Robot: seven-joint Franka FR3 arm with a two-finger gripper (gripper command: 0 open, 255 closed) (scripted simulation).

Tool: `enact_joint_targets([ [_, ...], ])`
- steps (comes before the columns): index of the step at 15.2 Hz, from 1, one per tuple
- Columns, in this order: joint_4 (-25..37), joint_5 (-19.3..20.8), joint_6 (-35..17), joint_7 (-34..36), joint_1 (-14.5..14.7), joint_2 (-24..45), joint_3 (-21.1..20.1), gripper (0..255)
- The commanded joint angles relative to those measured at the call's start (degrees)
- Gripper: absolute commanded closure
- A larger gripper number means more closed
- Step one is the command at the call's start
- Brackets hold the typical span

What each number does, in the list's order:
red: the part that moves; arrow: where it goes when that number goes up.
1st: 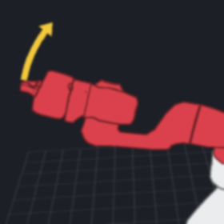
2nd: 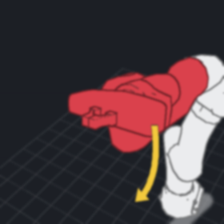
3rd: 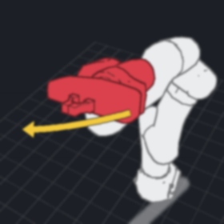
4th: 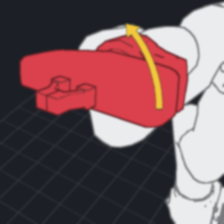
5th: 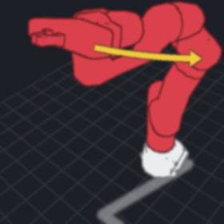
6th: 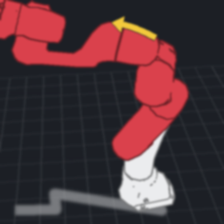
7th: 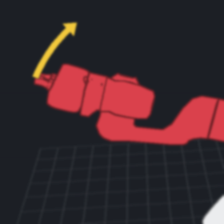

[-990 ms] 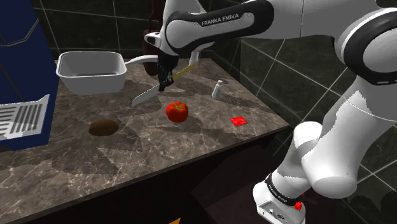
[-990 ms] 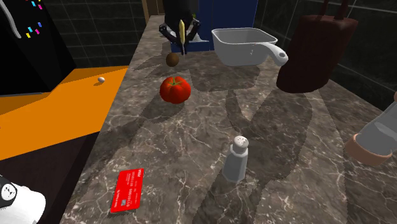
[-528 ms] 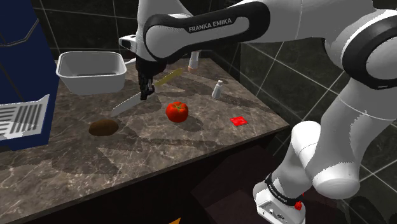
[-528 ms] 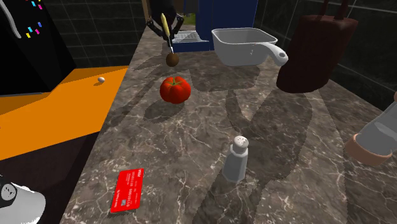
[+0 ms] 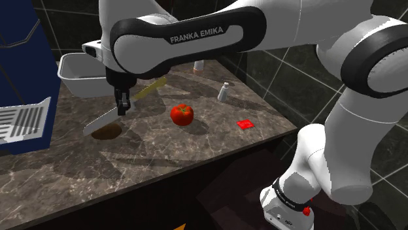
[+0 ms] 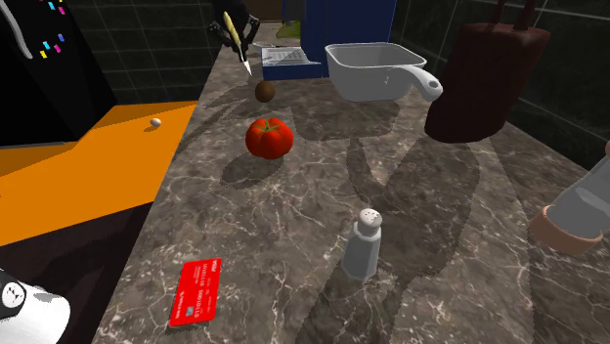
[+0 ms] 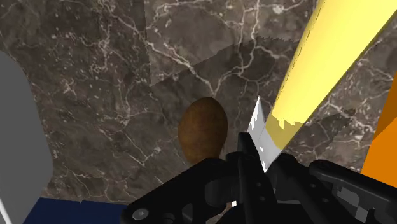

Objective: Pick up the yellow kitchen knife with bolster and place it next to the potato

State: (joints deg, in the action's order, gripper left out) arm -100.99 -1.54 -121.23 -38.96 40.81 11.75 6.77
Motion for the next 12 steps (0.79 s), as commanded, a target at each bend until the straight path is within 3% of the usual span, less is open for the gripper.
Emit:
enact_joint_targets([
  [1,2.4,0.4,0.7,2.5,1.4,1.7,-0.8,255],
  [12,24.7,2.2,8.3,13.9,8.7,16.6,-4.0,255],
])
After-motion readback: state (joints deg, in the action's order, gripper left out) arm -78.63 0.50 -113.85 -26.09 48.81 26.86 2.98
